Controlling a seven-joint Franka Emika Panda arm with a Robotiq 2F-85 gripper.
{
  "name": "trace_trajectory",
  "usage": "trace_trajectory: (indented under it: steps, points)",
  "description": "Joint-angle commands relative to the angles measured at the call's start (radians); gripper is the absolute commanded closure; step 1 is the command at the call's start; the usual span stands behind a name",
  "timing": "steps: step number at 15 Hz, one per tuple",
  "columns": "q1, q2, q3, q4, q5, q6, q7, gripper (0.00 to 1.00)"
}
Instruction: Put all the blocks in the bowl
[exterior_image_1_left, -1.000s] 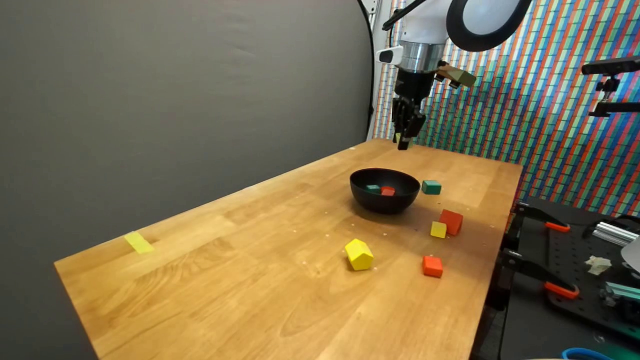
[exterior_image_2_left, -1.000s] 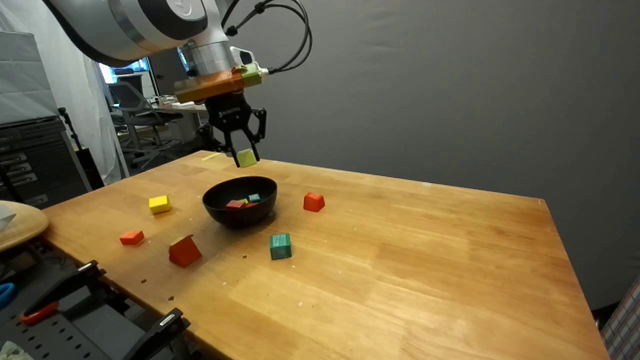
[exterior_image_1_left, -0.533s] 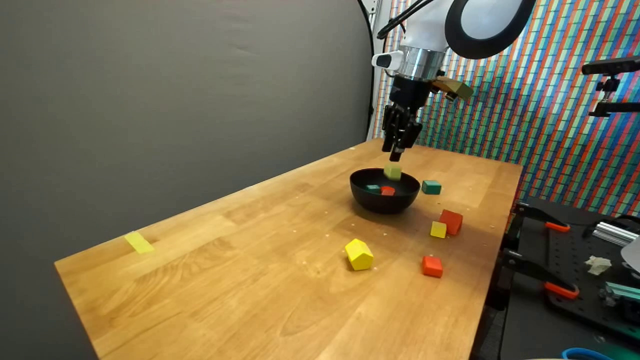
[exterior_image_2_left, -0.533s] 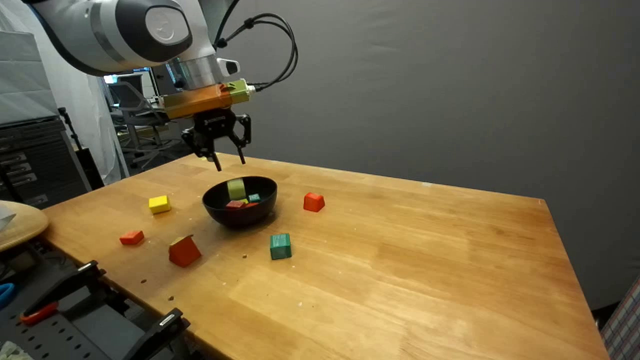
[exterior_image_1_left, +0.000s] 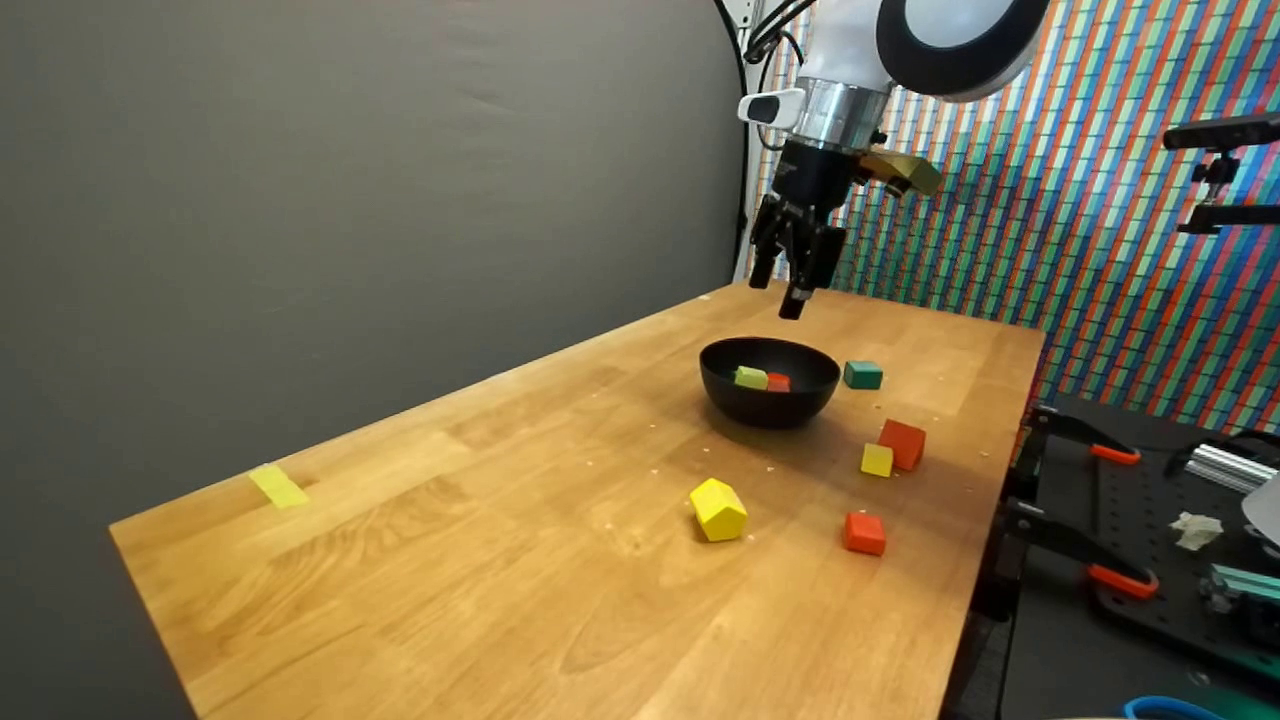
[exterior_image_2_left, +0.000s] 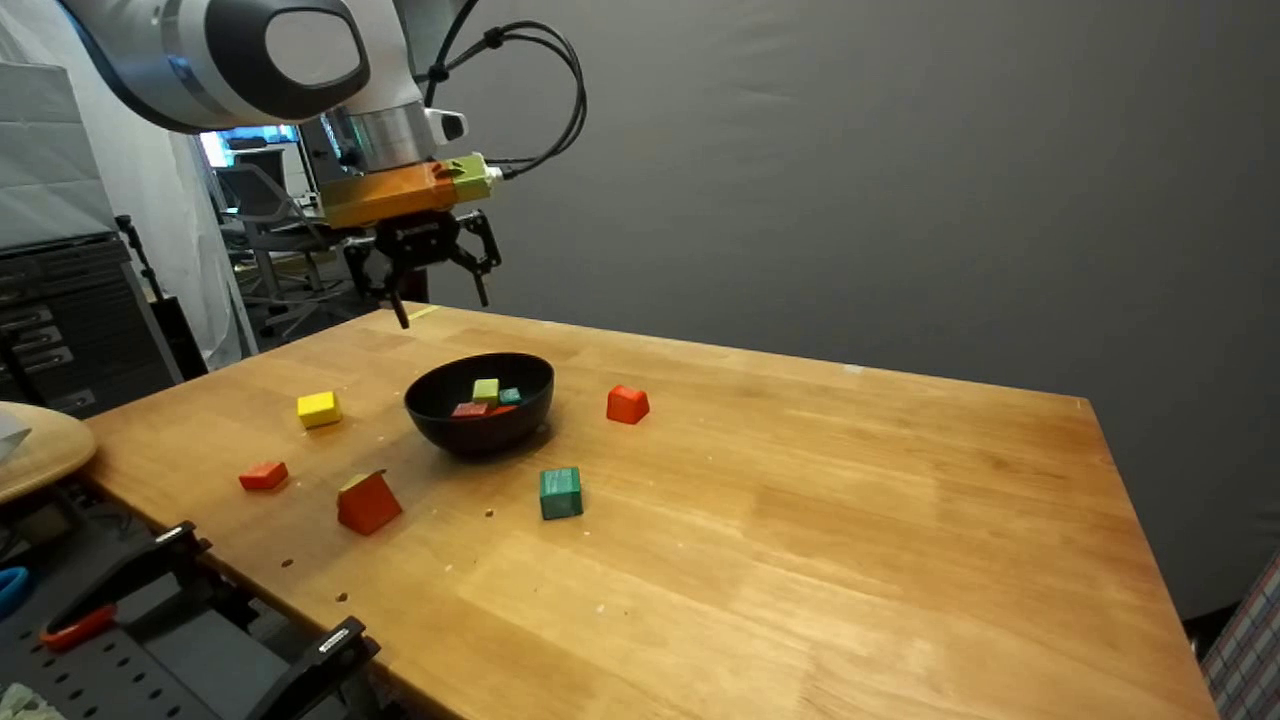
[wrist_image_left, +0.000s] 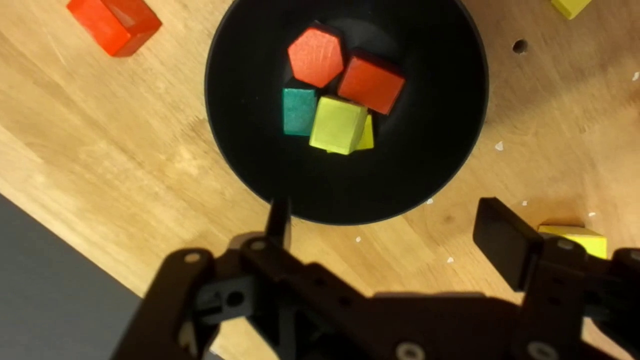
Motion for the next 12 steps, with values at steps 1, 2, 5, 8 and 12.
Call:
trace_trajectory:
  steps: [1,2,5,8,12]
  points:
    - [0.036,-0.008,0.018,0.015,0.001,-0.11,-0.036,0.01]
    - [0.05,-0.007,0.031,0.022,-0.005,-0.146,-0.037,0.0]
    - [0.127,0.011,0.097,0.068,-0.024,-0.261,-0.022,0.0]
    - [0.199,0.046,0.165,0.122,0.004,-0.306,-0.038,0.0]
    - [0.246,0.147,0.186,0.152,-0.107,-0.157,0.116,0.0]
